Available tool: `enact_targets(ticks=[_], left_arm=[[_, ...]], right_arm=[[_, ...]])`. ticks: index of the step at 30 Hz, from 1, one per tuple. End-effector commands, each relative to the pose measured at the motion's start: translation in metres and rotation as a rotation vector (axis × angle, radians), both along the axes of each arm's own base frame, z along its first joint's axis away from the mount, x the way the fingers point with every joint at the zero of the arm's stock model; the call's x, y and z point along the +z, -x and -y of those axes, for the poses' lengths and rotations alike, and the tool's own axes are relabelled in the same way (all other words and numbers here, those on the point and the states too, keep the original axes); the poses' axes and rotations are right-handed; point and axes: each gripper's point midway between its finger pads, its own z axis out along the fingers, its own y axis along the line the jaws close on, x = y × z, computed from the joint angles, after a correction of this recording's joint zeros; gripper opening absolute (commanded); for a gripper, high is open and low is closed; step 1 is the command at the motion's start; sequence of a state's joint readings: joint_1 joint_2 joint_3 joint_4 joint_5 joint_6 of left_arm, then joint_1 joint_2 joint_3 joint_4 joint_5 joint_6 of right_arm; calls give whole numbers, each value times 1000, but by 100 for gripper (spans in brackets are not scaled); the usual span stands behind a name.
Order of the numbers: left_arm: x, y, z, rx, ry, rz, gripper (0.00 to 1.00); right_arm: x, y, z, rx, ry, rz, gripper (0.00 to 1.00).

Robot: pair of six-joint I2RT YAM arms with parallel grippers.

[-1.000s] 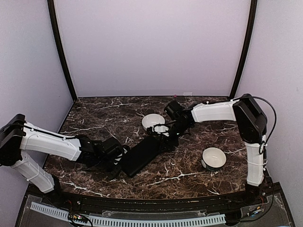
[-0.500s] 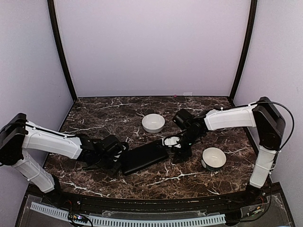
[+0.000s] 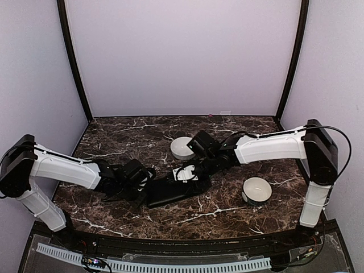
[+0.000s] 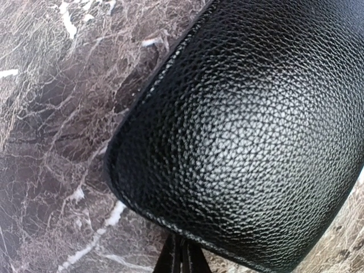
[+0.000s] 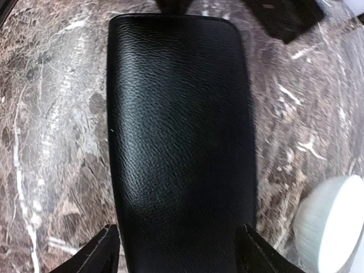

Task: Sort the hair-cutting tools

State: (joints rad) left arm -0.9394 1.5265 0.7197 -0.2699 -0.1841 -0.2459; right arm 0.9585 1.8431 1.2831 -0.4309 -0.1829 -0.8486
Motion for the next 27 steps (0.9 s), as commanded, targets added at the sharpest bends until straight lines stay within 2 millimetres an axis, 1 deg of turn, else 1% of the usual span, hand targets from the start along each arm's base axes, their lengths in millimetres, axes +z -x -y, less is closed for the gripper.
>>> enact_targets(ticks=[1,4,8,12,16,20,22,23,27], left_arm=[[6,-8,15,-29,45,15,0],[8,-11,16,-32,42,21,0],[11,-12,17,-35,46,20,0],[8,-6,20,-44,68,-13,0],[4,10,24,-62,128,-78,0],[4,34,28,-93,198,-177,0],[6,44,27,-98,237,-208,0],[5,49,24,-94,241,-222,0],[13,67,17,-99,278,-261,0]], right_arm=[[-19,-2,-12,97,7,51,70],[-36,0,-13,113,48,24,71],[-60,8,-7,111,103,-45,71],[-72,14,1,102,129,-80,69],[-80,13,5,75,155,-91,67],[-84,11,8,61,166,-95,66],[-84,10,7,55,164,-102,66],[-84,10,7,51,163,-106,66],[-84,7,6,37,159,-114,66]])
